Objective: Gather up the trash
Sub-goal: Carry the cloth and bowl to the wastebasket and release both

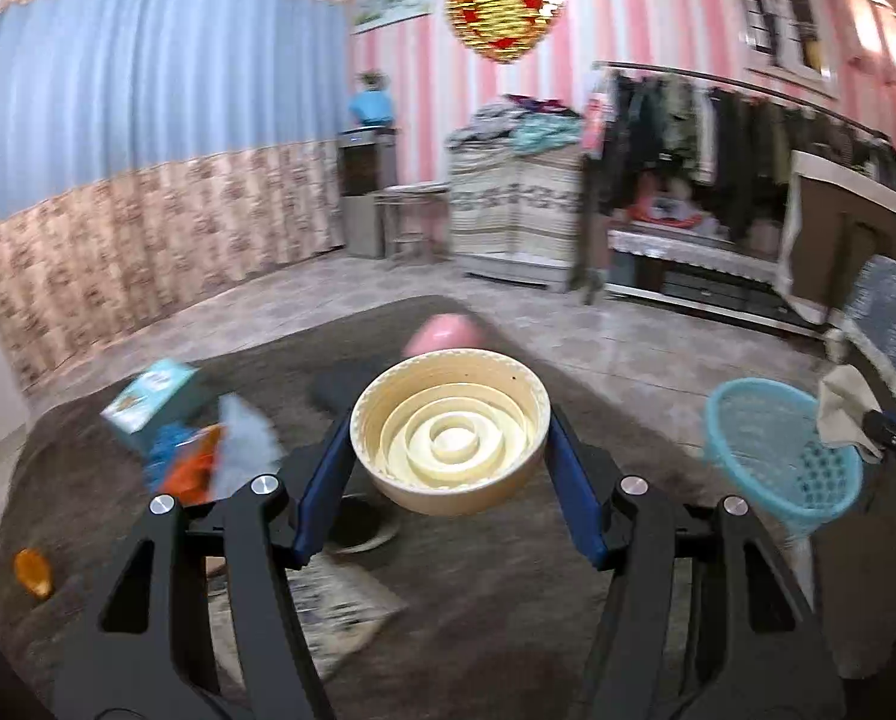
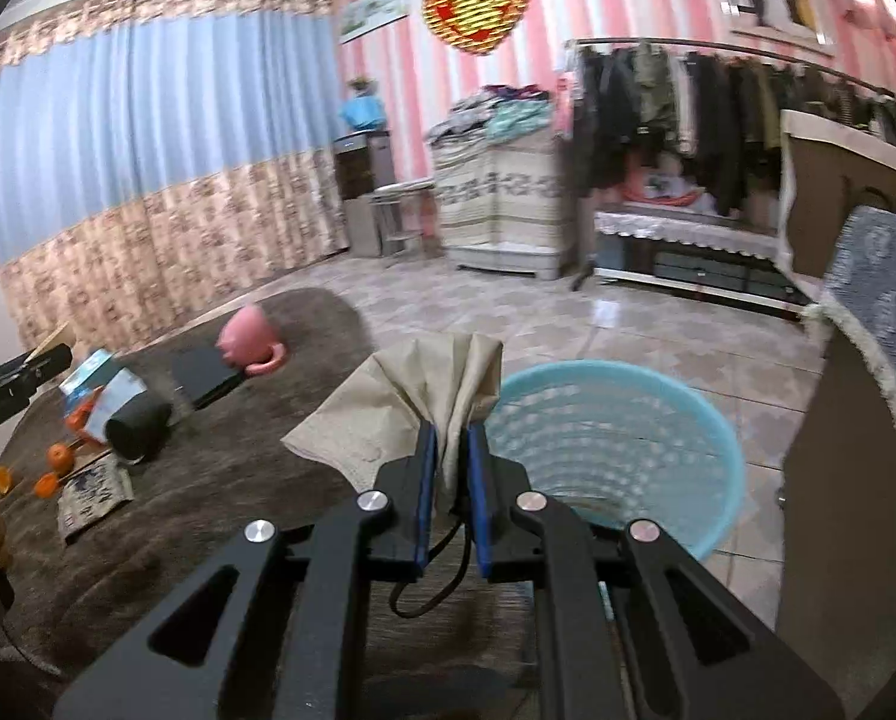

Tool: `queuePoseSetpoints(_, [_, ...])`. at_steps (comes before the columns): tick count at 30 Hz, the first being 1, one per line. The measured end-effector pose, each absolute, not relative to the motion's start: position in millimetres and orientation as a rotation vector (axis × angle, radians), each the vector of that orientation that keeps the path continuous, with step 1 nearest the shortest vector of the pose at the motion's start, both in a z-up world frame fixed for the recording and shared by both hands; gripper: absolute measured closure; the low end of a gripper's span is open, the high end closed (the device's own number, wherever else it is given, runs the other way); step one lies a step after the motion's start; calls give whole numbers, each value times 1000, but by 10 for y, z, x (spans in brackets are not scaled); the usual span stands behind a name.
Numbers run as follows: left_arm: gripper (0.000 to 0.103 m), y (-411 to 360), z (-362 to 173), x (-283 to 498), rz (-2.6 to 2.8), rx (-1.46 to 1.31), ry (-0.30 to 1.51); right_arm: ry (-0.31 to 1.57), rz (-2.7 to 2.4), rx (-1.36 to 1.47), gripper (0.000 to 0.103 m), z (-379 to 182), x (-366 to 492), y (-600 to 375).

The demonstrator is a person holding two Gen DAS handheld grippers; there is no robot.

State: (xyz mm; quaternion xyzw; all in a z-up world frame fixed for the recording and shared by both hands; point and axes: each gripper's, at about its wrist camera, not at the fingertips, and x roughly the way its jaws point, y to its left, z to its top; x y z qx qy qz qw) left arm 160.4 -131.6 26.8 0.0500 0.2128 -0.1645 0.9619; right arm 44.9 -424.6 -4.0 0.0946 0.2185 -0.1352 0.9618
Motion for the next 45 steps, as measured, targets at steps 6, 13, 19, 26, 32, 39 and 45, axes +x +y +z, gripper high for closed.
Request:
queuePoseSetpoints(6, [42, -2030, 221, 1531, -460, 144, 426, 419, -361, 216, 91, -22, 257, -4585])
queuePoseSetpoints(13, [42, -2561, 99, 1580, -543, 179, 435, 416, -416, 256, 91, -126, 208, -4824])
queuePoseSetpoints(19, [42, -2956, 12, 1622, -609, 208, 432, 421, -451, 272, 91, -225, 227, -4970])
queuePoseSetpoints(26, [42, -3413, -114, 1655, -672, 223, 436, 432, -523, 305, 91, -375, 204, -5245])
queuePoseSetpoints(32, [42, -3801, -273, 1672, -717, 260, 443, 429, -563, 351, 91, -504, 166, -5480])
queuePoseSetpoints(39, [42, -4214, -520, 1815, -761, 276, 492, 443, -577, 383, 91, -620, 212, -5665])
queuePoseSetpoints(45, [35, -4443, -664, 1934, -771, 288, 529, 455, -589, 396, 91, -680, 222, -5723])
